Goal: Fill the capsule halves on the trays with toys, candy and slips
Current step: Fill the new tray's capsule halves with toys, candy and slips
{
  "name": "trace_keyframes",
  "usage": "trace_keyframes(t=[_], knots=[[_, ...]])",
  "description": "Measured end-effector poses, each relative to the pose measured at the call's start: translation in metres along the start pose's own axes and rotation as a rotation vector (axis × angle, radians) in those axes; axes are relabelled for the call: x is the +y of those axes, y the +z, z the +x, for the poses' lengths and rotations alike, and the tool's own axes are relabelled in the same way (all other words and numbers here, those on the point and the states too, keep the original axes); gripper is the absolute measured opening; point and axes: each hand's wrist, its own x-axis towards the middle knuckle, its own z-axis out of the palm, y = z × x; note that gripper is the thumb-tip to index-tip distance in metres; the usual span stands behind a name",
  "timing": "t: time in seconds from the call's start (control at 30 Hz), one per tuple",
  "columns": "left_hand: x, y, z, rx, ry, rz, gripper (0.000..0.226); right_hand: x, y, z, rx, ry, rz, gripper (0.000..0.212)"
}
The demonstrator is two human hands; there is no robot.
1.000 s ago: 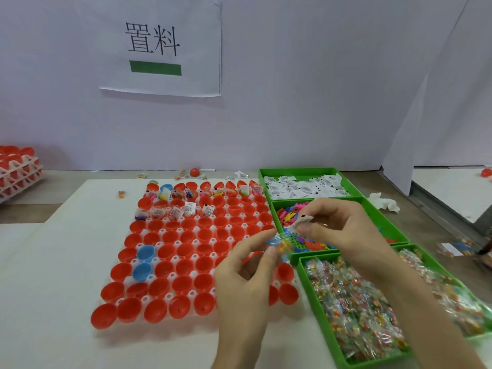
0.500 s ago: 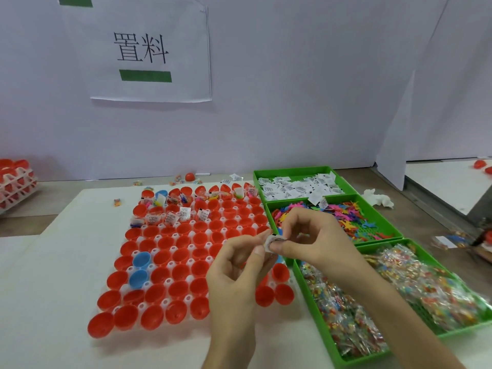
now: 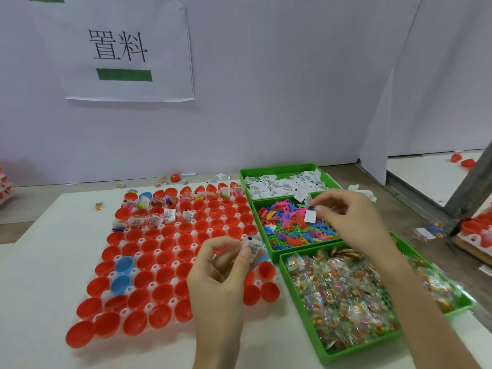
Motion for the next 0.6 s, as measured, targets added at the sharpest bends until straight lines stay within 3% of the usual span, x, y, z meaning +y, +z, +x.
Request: trace_keyframes(t=[0.07,0.2,0.27,0.43,0.6], knots=[[0.0,0.001,-0.001,-0.004,-0.02,-0.026,0.013,0.021,-0.007,0.007,0.024,0.078,-0.178,0.018],[0.003,0.001,-0.003,-0.022,-0.007,-0.004,0.013,0.042,-0.006,0.011,-0.214,0.211,-0.386,0.005],[0.004,0.001,-0.003,-0.021,0.003,0.008,0.012,0.038,0.0,0.009,-0.312,0.2,-0.439,0.01],[0.004,0.002,-0.003,-0.03,0.001,0.015,0.011,0.025,0.013,0.004,-0.426,0.08,-0.313,0.015],[0.003,0.002,-0.003,-0.053,-0.004,0.02,0.01,0.022,0.014,0.002,-0.318,0.043,-0.191,0.021]])
